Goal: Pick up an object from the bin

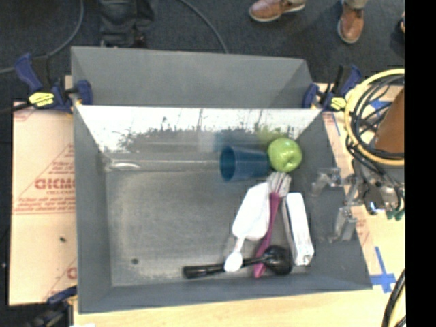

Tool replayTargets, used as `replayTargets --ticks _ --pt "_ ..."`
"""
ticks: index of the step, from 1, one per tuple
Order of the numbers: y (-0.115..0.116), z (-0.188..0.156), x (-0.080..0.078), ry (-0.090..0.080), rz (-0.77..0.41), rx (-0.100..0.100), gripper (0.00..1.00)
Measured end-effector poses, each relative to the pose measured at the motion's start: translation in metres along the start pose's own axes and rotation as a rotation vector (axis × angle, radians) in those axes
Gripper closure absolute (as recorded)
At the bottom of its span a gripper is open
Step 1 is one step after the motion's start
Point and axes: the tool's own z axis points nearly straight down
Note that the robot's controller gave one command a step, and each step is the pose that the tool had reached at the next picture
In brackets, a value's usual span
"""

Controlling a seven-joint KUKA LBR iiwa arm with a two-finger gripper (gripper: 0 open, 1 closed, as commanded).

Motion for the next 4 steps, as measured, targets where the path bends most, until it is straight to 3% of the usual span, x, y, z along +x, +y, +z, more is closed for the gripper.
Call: replayTargets --ticks 1,2,3,4 --pt "0.001 -0.004 -0.002 -0.008 -0.006 0.002 0.00" --pt "0.039 0.097 0.002 -0.007 -0.275 0.002 0.00" --pt "0.066 0.082 -0.004 -0.013 -0.428 0.006 0.00" --pt "0.086 0.136 0.022 -0.004 -0.839 0.003 0.00"
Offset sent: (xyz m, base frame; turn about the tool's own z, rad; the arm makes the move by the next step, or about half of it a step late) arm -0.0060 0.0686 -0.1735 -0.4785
